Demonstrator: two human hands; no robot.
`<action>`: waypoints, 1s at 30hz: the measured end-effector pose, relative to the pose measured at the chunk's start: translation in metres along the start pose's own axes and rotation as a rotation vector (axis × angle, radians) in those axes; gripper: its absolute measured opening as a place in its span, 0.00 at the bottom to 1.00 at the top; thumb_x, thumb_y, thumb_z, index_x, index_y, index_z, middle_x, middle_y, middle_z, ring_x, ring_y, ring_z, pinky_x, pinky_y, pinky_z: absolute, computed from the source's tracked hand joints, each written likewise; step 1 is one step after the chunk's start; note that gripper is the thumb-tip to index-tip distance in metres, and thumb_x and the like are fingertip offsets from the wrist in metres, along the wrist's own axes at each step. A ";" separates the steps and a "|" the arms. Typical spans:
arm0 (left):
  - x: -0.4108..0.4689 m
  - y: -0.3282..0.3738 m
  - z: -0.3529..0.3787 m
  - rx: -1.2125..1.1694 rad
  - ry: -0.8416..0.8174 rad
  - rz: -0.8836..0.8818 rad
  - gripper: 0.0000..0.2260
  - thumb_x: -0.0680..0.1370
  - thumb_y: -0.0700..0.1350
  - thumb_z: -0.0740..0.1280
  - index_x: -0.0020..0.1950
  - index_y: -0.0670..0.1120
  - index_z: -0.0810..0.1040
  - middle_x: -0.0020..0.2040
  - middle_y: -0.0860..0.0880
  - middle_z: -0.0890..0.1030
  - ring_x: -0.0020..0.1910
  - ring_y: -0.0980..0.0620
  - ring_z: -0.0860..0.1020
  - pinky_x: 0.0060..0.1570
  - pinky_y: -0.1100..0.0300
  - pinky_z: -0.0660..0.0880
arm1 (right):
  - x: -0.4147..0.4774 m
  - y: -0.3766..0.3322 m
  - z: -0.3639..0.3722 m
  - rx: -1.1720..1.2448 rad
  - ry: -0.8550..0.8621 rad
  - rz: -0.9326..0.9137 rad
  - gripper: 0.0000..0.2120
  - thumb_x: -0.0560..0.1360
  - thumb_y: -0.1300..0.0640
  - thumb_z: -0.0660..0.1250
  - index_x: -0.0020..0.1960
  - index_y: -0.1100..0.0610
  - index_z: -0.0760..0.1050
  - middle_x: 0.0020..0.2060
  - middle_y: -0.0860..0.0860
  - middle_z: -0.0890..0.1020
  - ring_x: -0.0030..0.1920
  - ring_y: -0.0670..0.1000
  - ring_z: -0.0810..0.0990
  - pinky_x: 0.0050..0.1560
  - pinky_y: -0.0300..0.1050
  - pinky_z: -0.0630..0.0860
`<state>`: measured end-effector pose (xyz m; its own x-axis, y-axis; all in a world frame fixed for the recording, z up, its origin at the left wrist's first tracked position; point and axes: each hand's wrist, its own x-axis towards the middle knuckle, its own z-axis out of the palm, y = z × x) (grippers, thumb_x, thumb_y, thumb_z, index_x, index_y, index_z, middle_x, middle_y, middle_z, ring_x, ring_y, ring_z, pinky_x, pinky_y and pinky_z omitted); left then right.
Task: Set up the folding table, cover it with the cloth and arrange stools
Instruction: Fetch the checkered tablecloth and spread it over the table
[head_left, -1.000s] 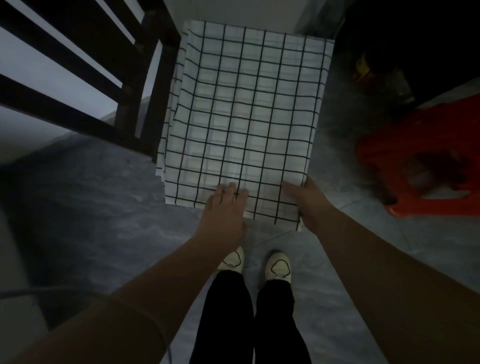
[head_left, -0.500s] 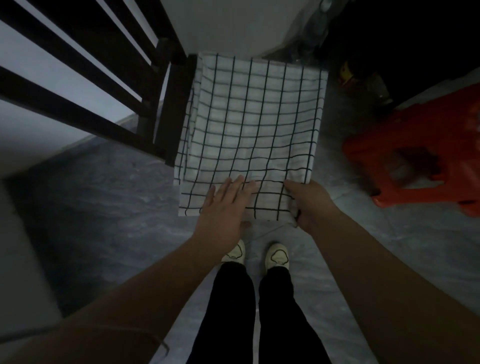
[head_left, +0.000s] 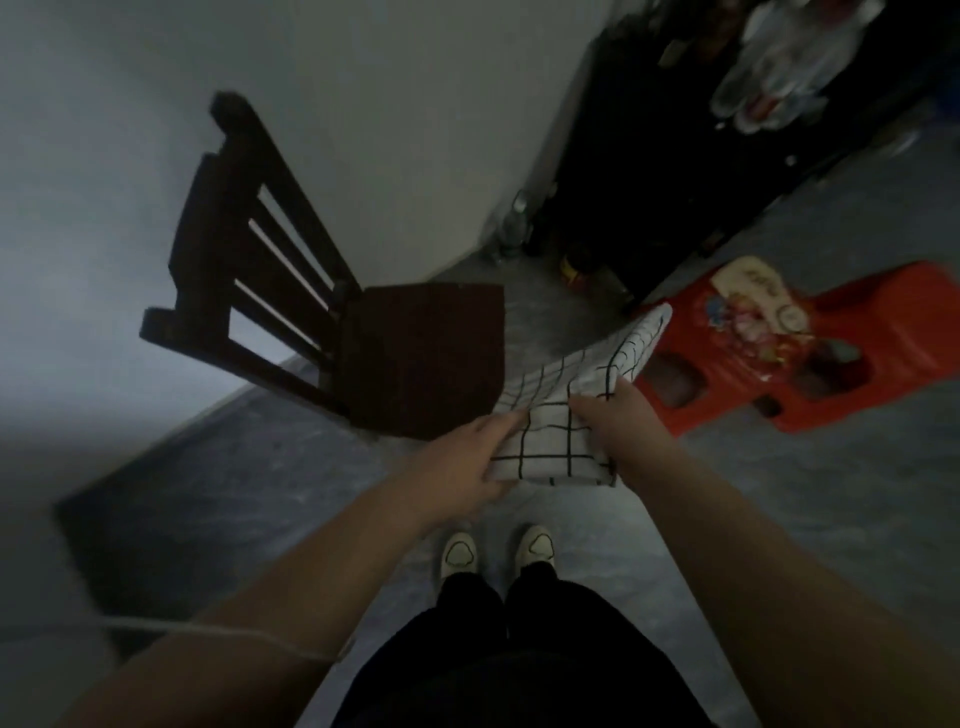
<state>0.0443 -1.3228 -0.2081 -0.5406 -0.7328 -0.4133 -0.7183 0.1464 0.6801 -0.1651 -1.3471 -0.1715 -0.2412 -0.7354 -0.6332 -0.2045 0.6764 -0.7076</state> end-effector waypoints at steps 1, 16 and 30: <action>0.000 0.011 -0.007 -0.005 -0.068 0.025 0.38 0.75 0.56 0.71 0.79 0.61 0.53 0.76 0.54 0.64 0.71 0.56 0.67 0.70 0.57 0.67 | -0.009 -0.001 -0.012 -0.083 0.022 -0.044 0.03 0.78 0.57 0.68 0.52 0.52 0.76 0.49 0.50 0.83 0.52 0.52 0.82 0.57 0.52 0.79; 0.115 0.202 0.000 0.332 -0.113 0.366 0.33 0.80 0.52 0.66 0.81 0.56 0.52 0.80 0.52 0.56 0.79 0.51 0.54 0.76 0.53 0.56 | -0.074 0.069 -0.201 -0.636 0.263 -0.047 0.13 0.80 0.51 0.62 0.63 0.46 0.76 0.53 0.48 0.82 0.54 0.51 0.80 0.50 0.44 0.73; 0.214 0.432 0.205 0.913 -0.161 0.603 0.38 0.77 0.49 0.70 0.81 0.55 0.51 0.81 0.50 0.56 0.80 0.44 0.47 0.77 0.38 0.43 | -0.170 0.249 -0.441 -0.667 0.531 -0.044 0.05 0.78 0.53 0.63 0.54 0.47 0.73 0.45 0.45 0.76 0.43 0.50 0.78 0.37 0.45 0.72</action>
<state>-0.4716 -1.2803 -0.1274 -0.9138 -0.2910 -0.2835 -0.3351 0.9344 0.1211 -0.5935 -1.0361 -0.1017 -0.5985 -0.7576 -0.2605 -0.6998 0.6527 -0.2904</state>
